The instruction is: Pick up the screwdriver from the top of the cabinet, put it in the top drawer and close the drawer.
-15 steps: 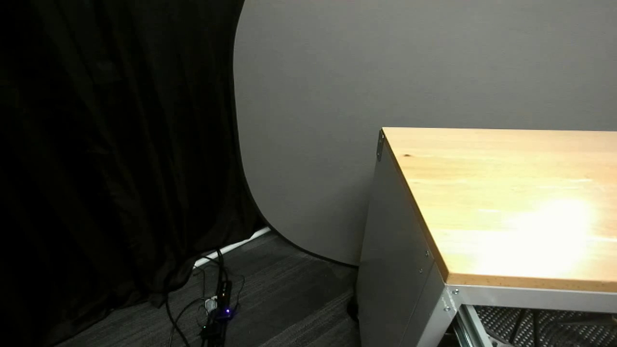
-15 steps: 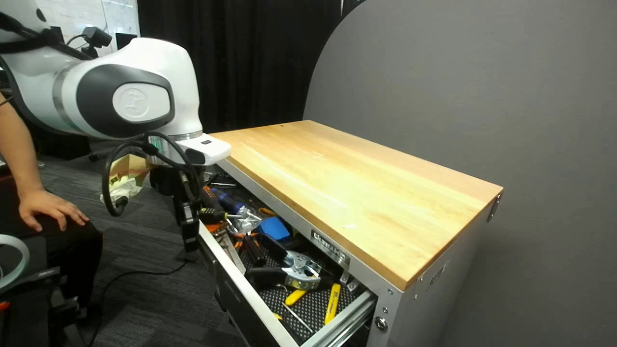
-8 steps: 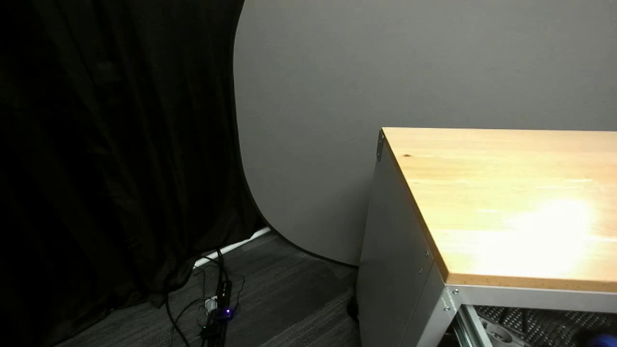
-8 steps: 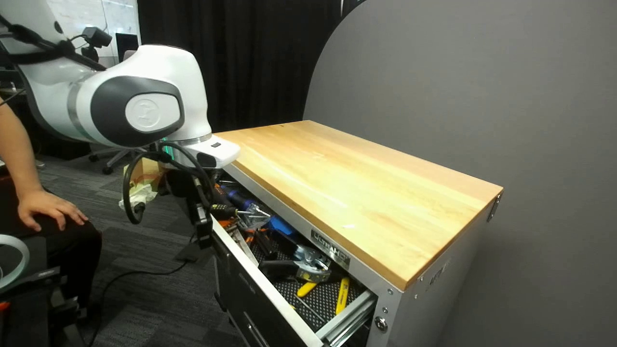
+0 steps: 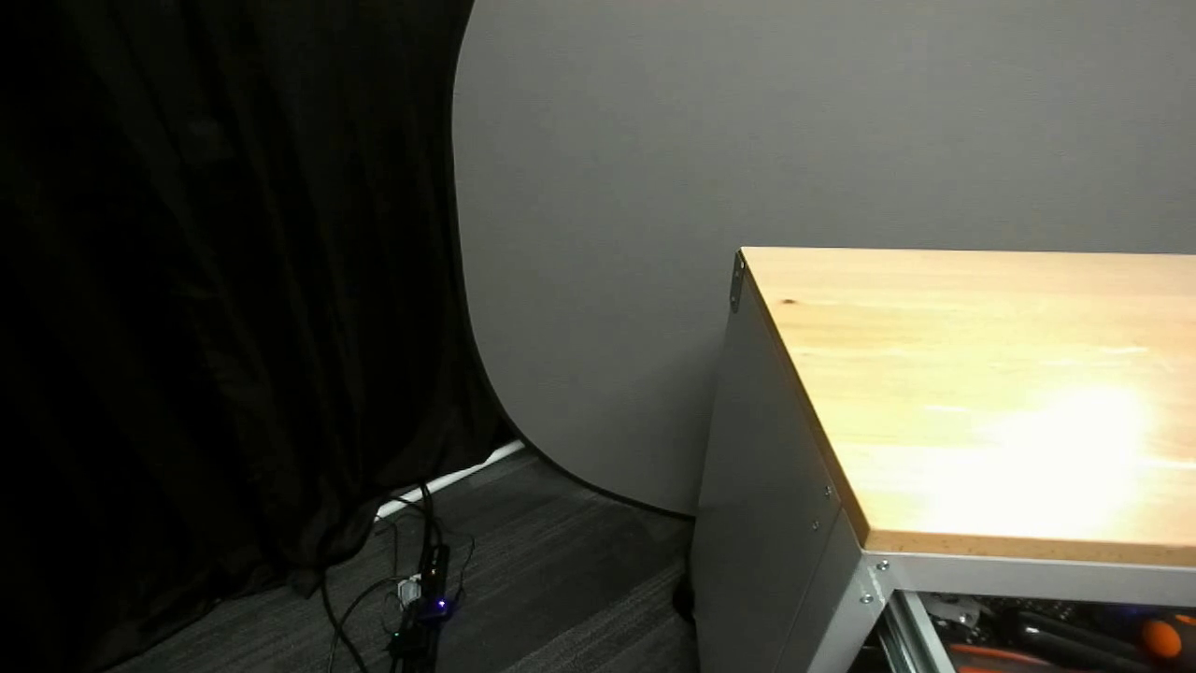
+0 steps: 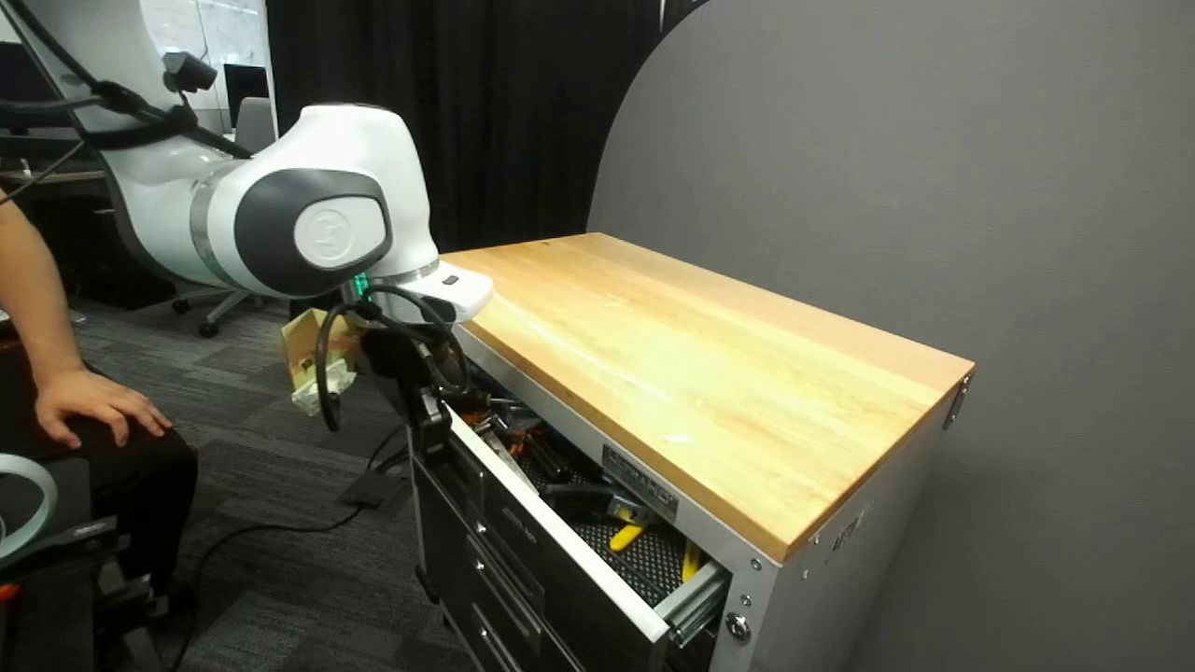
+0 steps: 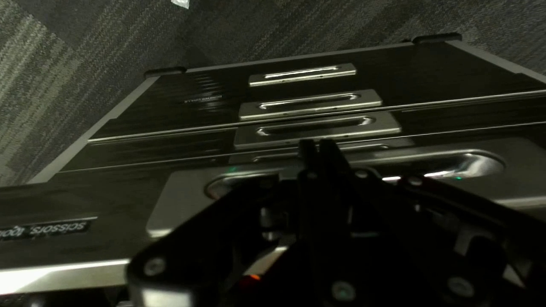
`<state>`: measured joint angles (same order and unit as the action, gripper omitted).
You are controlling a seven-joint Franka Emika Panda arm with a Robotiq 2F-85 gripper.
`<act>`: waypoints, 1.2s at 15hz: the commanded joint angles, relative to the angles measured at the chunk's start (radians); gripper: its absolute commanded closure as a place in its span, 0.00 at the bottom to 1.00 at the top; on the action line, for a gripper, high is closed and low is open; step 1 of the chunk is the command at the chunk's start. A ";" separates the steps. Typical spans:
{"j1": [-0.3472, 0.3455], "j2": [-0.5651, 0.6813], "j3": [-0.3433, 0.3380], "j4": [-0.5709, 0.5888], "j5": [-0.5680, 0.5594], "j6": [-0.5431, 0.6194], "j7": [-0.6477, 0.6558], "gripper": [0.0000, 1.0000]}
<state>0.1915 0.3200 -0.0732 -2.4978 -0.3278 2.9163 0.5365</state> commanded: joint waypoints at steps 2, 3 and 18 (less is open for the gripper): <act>0.088 0.080 -0.078 0.078 0.018 0.077 -0.028 0.91; 0.098 0.088 -0.086 0.086 0.022 0.082 -0.032 0.91; 0.200 0.160 -0.197 0.152 -0.048 0.256 0.041 0.91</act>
<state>0.3238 0.4565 -0.1938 -2.3751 -0.3484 3.0914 0.5393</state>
